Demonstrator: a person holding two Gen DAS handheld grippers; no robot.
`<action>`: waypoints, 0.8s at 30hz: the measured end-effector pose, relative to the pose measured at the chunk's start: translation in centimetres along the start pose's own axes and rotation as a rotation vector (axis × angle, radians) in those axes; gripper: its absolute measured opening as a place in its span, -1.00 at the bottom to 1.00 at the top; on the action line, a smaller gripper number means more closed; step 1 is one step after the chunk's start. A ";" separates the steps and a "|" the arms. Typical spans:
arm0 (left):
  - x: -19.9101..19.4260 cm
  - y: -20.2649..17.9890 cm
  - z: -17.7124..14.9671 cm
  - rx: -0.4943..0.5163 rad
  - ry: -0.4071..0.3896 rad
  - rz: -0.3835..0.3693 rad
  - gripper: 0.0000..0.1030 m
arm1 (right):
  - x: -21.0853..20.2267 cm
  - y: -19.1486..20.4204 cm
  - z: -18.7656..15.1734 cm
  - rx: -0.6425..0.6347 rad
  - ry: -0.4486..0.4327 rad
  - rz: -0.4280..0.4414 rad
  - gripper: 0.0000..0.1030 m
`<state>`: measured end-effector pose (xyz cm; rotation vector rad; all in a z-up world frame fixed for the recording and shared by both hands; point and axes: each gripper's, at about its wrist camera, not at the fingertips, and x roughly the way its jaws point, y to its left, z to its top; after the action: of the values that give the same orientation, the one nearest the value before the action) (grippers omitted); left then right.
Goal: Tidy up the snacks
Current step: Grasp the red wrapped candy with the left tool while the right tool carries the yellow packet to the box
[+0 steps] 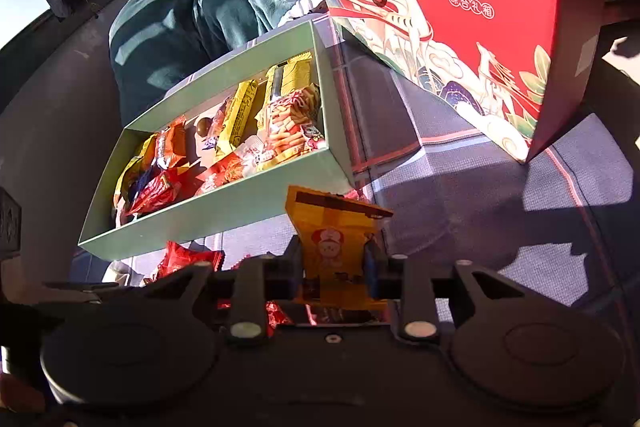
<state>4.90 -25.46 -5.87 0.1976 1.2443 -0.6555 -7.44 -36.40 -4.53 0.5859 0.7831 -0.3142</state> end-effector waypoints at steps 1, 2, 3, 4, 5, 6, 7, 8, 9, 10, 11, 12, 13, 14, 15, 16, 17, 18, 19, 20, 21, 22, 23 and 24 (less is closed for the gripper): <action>0.4 -0.7 -0.1 0.025 -0.006 0.015 0.74 | -0.3 -0.3 -0.2 0.008 -0.004 0.001 -0.43; 0.7 -1.2 -0.1 0.058 -0.013 0.026 0.41 | -0.5 -0.5 -0.4 0.012 -0.006 0.001 -0.43; 1.2 -2.1 -0.3 0.134 -0.018 0.045 -0.11 | -0.6 -0.7 -0.5 0.014 -0.007 0.000 -0.43; 1.4 -2.5 -0.4 0.181 -0.017 0.061 -0.29 | -0.8 -0.9 -0.7 0.018 -0.009 -0.002 -0.43; 1.5 -2.7 -0.5 0.216 -0.022 0.071 -0.34 | -1.1 -1.1 -0.8 0.024 -0.010 -0.002 -0.43; 1.2 -2.7 -0.6 0.244 -0.035 0.069 -0.34 | -1.3 -1.4 -0.9 0.029 -0.011 -0.001 -0.43; 1.1 -2.6 -0.6 0.258 -0.039 0.074 -0.34 | -1.4 -1.6 -1.1 0.034 -0.010 0.000 -0.43; 0.8 -2.5 -0.7 0.267 -0.045 0.087 -0.27 | -1.5 -1.9 -1.3 0.038 -0.009 0.002 -0.43; 0.5 -2.4 -0.7 0.266 -0.048 0.098 -0.03 | -1.4 -1.9 -1.5 0.044 -0.007 0.004 -0.43; 0.2 -2.2 -0.8 0.261 -0.048 0.103 0.15 | -1.4 -2.1 -1.7 0.049 -0.006 0.006 -0.43; -0.4 -1.9 -1.0 0.242 -0.051 0.104 0.39 | -1.3 -2.2 -1.8 0.055 -0.004 0.008 -0.43; -0.8 -1.8 -1.2 0.225 -0.046 0.095 0.48 | -1.3 -2.3 -2.1 0.060 -0.003 0.011 -0.43; -1.0 -1.7 -1.2 0.210 -0.033 0.081 0.50 | -1.2 -2.3 -2.2 0.064 -0.003 0.013 -0.43; -1.2 -1.8 -1.3 0.191 -0.014 0.059 0.52 | -1.1 -2.3 -2.4 0.067 -0.002 0.016 -0.43; -1.1 -2.0 -1.5 0.180 0.000 0.047 0.54 | -1.0 -2.3 -2.6 0.069 -0.001 0.016 -0.43; -0.9 -2.3 -1.6 0.175 0.012 0.047 0.55 | -0.9 -2.4 -2.8 0.073 0.001 0.015 -0.43; -0.4 -2.7 -1.8 0.172 0.026 0.061 0.57 | -0.9 -2.4 -2.9 0.078 0.004 0.016 -0.43; -0.1 -3.0 -1.9 0.174 0.034 0.069 0.59 | -0.9 -2.5 -3.1 0.086 0.004 0.017 -0.43; 0.3 -3.6 -2.2 0.187 0.044 0.076 0.60 | -1.1 -2.6 -3.1 0.087 0.003 0.017 -0.43; 0.7 -4.0 -2.3 0.201 0.048 0.081 0.60 | -1.3 -2.7 -3.2 0.085 0.001 0.015 -0.43; 1.0 -4.5 -2.6 0.219 0.046 0.087 0.60 | -1.4 -2.7 -3.3 0.084 0.001 0.014 -0.43; 1.2 -5.0 -2.8 0.242 0.039 0.091 0.59 | -1.6 -2.7 -3.4 0.083 0.002 0.012 -0.43; 1.5 -5.3 -3.1 0.268 0.033 0.090 0.35 | -1.7 -2.7 -3.6 0.083 0.003 0.009 -0.43; 1.5 -5.6 -3.4 0.298 0.013 0.113 0.01 | -1.8 -2.8 -3.7 0.083 0.004 0.007 -0.43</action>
<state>-0.72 -28.86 -7.16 0.5164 1.1354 -0.7406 -12.03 -36.30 -6.31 0.6677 0.7741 -0.3405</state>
